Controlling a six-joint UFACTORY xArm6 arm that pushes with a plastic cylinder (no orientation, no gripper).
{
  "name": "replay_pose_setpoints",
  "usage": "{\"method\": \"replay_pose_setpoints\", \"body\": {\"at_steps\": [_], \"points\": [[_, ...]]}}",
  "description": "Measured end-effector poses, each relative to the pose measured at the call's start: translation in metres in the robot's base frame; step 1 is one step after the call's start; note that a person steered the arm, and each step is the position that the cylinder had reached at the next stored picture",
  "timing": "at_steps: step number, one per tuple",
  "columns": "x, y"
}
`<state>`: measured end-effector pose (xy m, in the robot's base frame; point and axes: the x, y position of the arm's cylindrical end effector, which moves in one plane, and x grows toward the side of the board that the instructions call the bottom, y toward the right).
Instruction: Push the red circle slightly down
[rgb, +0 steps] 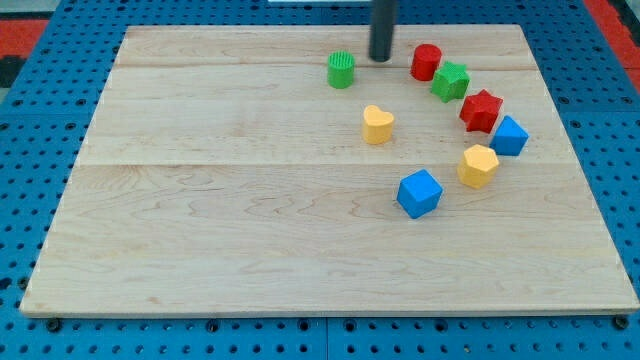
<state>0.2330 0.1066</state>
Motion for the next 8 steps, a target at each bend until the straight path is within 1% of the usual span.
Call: {"method": "replay_pose_setpoints", "body": {"at_steps": [1, 2, 3, 4, 5, 6, 7, 8], "points": [[-0.022, 0.074], [-0.008, 0.087], [-0.007, 0.035], [0.016, 0.007], [0.013, -0.021], [-0.006, 0.042], [0.025, 0.081], [0.028, 0.034]]}}
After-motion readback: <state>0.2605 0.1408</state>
